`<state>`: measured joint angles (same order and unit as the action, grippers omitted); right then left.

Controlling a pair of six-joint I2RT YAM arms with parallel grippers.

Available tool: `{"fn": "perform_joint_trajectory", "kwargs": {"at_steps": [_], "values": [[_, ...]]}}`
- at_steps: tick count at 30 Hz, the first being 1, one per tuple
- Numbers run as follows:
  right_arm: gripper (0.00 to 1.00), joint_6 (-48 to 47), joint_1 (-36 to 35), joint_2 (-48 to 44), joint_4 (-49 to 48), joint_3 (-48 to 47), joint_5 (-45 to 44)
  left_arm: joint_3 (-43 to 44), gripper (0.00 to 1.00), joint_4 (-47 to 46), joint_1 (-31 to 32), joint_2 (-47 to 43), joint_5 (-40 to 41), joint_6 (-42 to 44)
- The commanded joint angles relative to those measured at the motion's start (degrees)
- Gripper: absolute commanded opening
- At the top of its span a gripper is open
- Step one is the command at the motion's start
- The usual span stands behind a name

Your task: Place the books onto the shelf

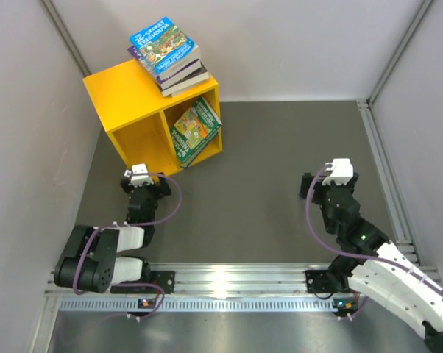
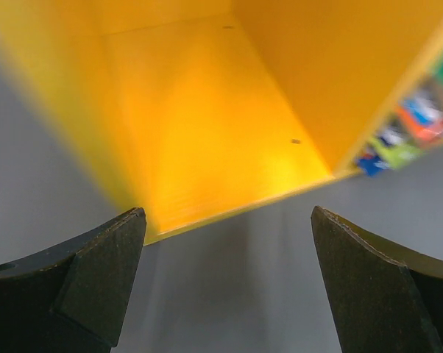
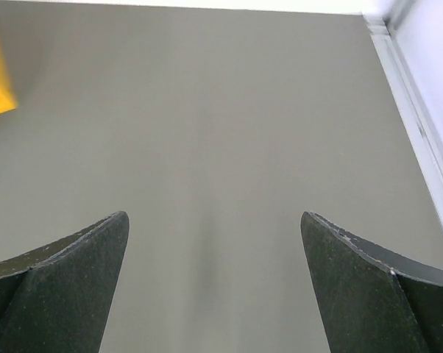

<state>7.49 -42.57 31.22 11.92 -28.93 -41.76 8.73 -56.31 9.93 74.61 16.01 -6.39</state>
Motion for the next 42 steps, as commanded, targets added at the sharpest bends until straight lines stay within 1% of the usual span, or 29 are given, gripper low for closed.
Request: {"fn": "perform_joint_trajectory", "kwargs": {"at_steps": [1, 2, 5, 9, 11, 13, 16, 18, 19, 20, 21, 23, 24, 25, 26, 27, 29, 30, 31, 32, 33, 34, 35, 36, 37, 38, 39, 40, 42], "values": [[1.00, 1.9, 11.6, 1.5, -8.3, 1.4, 9.9, -1.4, 0.99, -7.7, -5.3, -1.6, -3.4, -5.1], [1.00, 2.1, 13.8, 2.0, -9.5, 1.8, 13.3, -1.3, 0.99, -7.0, -7.1, -1.3, -5.2, -6.0], [0.99, 2.0, 20.2, 4.3, -11.5, 2.0, 17.9, -1.0, 0.95, -5.7, -7.0, -2.0, -7.3, -5.4], [1.00, -0.9, 23.6, 6.8, -14.9, 3.3, 20.1, -2.6, 0.98, -6.5, -8.0, -2.9, -0.7, -9.9], [1.00, -1.8, 25.2, 7.9, -16.4, 4.6, 20.0, -3.0, 0.99, -6.6, -9.0, -3.5, -1.2, -11.0], [1.00, -1.4, 27.6, 8.9, -17.4, 5.9, 20.3, -2.5, 0.94, -6.4, -9.1, -3.2, -4.4, -9.1], [1.00, -1.7, 30.3, 9.9, -19.5, 7.3, 22.3, -2.6, 0.94, -6.6, -9.0, -3.5, -4.4, -8.6], [1.00, -2.8, 31.3, 10.4, -19.9, 7.6, 22.9, -3.4, 0.91, -7.7, -8.4, -7.1, -4.6, 1.5], [1.00, -2.9, 31.6, 10.4, -19.8, 7.5, 23.6, -3.0, 0.96, -4.4, -8.4, -9.7, 0.6, 3.8], [1.00, -2.9, 31.8, 10.3, -19.7, 7.5, 23.7, -1.9, 0.99, 1.0, -9.0, -12.7, 3.4, 3.0], [1.00, -2.7, 31.9, 9.9, -19.6, 7.5, 24.0, 0.0, 0.99, 4.0, -9.5, -14.6, 3.7, 3.1], [1.00, -2.5, 32.1, 9.3, -19.6, 7.9, 24.5, 0.1, 0.99, 4.1, -15.5, -12.7, -3.3, 0.1], [1.00, -2.2, 32.2, 8.7, -19.4, 8.4, 24.5, -0.3, 0.99, 3.3, -16.4, -11.1, -6.7, -1.2], [1.00, -2.1, 32.2, 8.3, -19.3, 8.6, 24.6, -0.9, 0.99, 1.3, -16.5, -6.5, -8.1, -2.4], [1.00, -2.0, 32.3, 8.1, -19.3, 9.0, 24.5, -1.5, 0.99, -7.1, -16.4, -3.9, -9.7, -4.7], [1.00, -1.6, 32.4, 7.5, -19.5, 9.3, 24.5, -1.8, 0.98, -9.8, -16.4, -0.2, -11.6, -4.9], [1.00, -1.3, 32.7, 7.3, -20.3, 9.9, 25.1, -0.7, 0.96, -12.9, -16.3, 3.0, -13.5, -4.6], [1.00, -1.1, 33.2, 7.4, -21.1, 10.7, 25.2, 0.1, 0.95, -15.5, -16.3, 8.7, -13.6, -4.5], [1.00, -0.7, 33.4, 7.5, -23.7, 11.4, 25.9, 0.0, 0.96, -20.4, -16.3, 12.3, -15.3, -4.0], [1.00, -0.6, 33.8, 7.9, -25.7, 12.2, 26.5, 0.3, 0.95, -28.2, -16.2, 15.7, -20.3, -1.6], [1.00, -0.5, 34.6, 8.7, -27.5, 14.1, 26.9, 0.9, 0.99, -27.8, -16.3, 18.7, -20.8, -1.8], [1.00, -0.5, 35.0, 9.3, -29.7, 15.1, 27.7, 2.0, 0.99, -21.4, -16.3, 16.4, -20.2, -1.6], [1.00, -0.5, 35.6, 9.9, -35.6, 16.3, 28.2, 3.8, 0.99, -15.5, -15.3, 14.0, -18.6, -2.0], [1.00, 0.2, 37.2, 11.6, -38.8, 19.0, 28.7, 3.3, 0.99, -17.2, -14.5, 14.6, -14.5, -1.8], [1.00, 0.2, 38.1, 12.7, -45.7, 20.2, 30.8, 2.7, 0.99, -20.6, -13.6, 15.9, -13.1, -0.9], [1.00, 0.0, 39.0, 14.2, -49.2, 21.4, 31.5, 2.4, 0.99, -22.2, -13.2, 16.8, -11.5, -0.9], [1.00, -0.3, 40.7, 18.1, -52.8, 22.9, 31.9, 2.9, 0.99, -20.8, -12.7, 15.5, -10.5, -0.7], [1.00, -0.6, 41.5, 20.5, -60.1, 23.5, 33.7, 3.2, 0.99, -16.2, -11.7, 14.6, -7.9, -1.1], [1.00, -1.7, 44.2, 28.5, -66.3, 23.7, 35.0, 5.0, 0.99, -13.0, -11.6, 14.2, -7.8, -1.4]]}}
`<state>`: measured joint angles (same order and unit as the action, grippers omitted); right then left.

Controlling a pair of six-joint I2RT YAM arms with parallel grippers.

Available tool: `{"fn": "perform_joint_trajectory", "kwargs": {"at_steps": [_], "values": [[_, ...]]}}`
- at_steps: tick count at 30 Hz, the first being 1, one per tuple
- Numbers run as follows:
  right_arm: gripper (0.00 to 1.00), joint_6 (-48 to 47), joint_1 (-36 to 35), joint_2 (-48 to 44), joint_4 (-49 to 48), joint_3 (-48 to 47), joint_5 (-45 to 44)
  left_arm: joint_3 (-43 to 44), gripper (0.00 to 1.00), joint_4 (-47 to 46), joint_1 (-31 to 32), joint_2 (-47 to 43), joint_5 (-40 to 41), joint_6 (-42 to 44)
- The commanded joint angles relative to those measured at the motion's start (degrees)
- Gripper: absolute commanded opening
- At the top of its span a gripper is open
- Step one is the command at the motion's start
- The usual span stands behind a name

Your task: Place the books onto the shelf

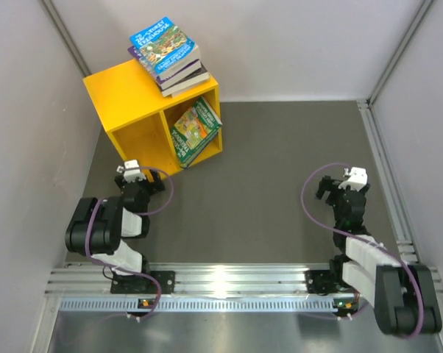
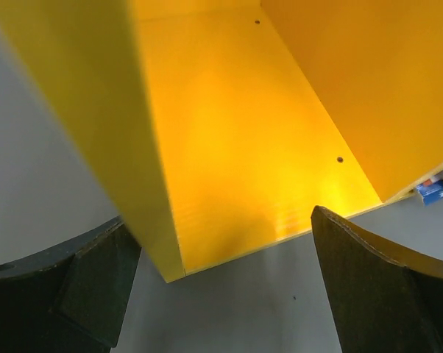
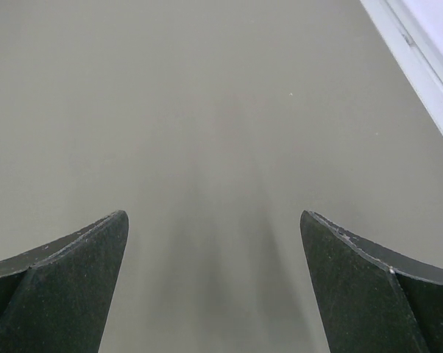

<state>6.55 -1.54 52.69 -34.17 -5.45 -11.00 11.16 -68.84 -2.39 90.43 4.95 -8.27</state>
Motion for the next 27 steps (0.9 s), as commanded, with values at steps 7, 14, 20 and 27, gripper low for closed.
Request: {"fn": "perform_joint_trajectory", "kwargs": {"at_steps": [7, 14, 20, 27], "values": [[1.00, -3.8, 4.9, 26.8, -44.1, -1.8, 10.7, 6.9, 0.99, 6.1, 1.1, -0.3, -8.2, 5.9], [1.00, -9.4, -0.5, 29.5, -37.0, -6.0, 8.6, 6.7, 0.99, 5.4, 1.2, -0.2, -8.1, 6.0], [1.00, -11.3, -1.4, 30.0, -36.5, -6.8, 9.4, 6.7, 0.99, 5.5, 1.1, -0.1, -8.0, 6.0], [1.00, -11.3, -1.5, 30.2, -36.8, -6.8, 9.2, 6.7, 0.99, 5.5, 1.2, -0.1, -8.2, 6.0]]}}
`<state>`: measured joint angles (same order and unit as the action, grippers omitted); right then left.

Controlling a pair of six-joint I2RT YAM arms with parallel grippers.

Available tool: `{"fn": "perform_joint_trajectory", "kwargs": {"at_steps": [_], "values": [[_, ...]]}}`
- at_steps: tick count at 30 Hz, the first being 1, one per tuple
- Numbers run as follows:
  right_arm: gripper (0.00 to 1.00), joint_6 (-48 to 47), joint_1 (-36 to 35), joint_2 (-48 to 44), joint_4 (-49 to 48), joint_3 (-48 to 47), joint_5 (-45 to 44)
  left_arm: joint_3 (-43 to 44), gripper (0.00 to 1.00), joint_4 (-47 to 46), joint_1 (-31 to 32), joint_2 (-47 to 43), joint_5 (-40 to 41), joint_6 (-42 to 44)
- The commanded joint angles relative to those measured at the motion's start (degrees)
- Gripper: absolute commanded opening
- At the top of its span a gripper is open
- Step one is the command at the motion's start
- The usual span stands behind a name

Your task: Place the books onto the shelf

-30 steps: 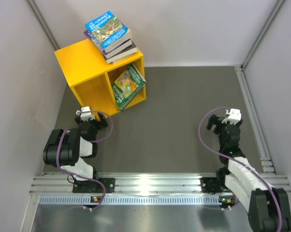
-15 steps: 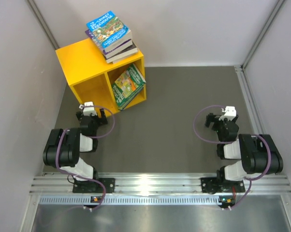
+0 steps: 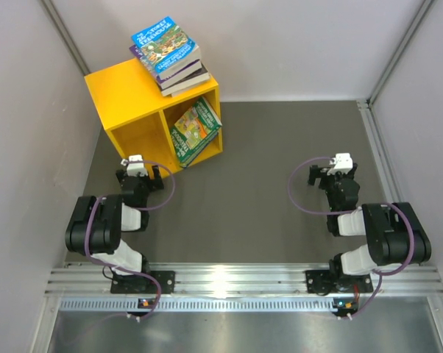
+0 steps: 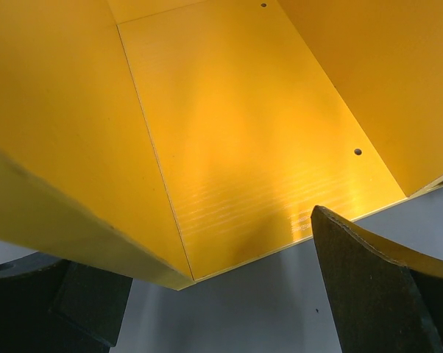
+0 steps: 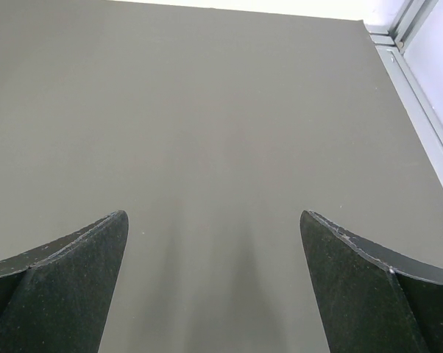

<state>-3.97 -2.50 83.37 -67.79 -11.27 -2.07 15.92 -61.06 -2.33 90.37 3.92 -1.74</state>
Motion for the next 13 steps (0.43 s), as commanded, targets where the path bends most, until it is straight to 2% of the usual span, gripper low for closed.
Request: {"fn": "perform_joint_trajectory", "kwargs": {"at_steps": [1, 13], "values": [[1.00, -0.7, -0.6, -0.5, -3.1, -1.0, 0.2, 1.9, 0.99, -2.4, 1.1, -0.1, -7.2, -0.5], [1.00, 0.5, 0.2, -0.4, -1.6, -1.8, 0.0, 1.9, 0.99, -2.3, 1.0, -0.1, -7.2, -0.5]]}}
